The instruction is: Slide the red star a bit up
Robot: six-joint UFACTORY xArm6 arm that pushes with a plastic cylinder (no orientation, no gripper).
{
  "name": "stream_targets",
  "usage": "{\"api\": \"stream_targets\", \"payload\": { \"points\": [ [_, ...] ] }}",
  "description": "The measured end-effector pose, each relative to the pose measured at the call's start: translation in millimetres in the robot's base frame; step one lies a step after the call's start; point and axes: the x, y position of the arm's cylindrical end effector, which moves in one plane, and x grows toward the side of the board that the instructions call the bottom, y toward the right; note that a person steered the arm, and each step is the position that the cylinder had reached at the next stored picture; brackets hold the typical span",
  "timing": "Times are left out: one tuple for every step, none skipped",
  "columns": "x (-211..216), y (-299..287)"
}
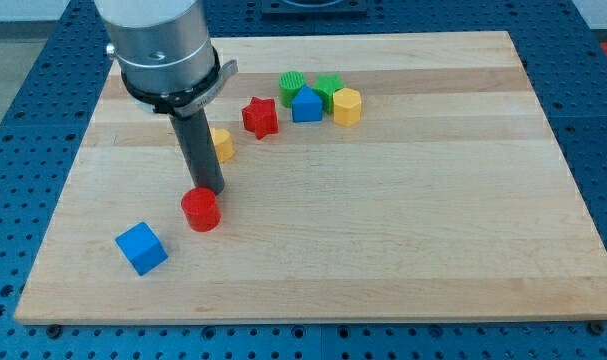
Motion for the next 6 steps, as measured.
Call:
{"api": "stream_targets", "payload": {
  "points": [
    [14.2, 0.0],
    [30.2, 0.0],
    [39.7, -0.1],
    [15.2, 8.5],
    [-24.6, 27.5],
    [-55.3, 49.9]
  ]
}}
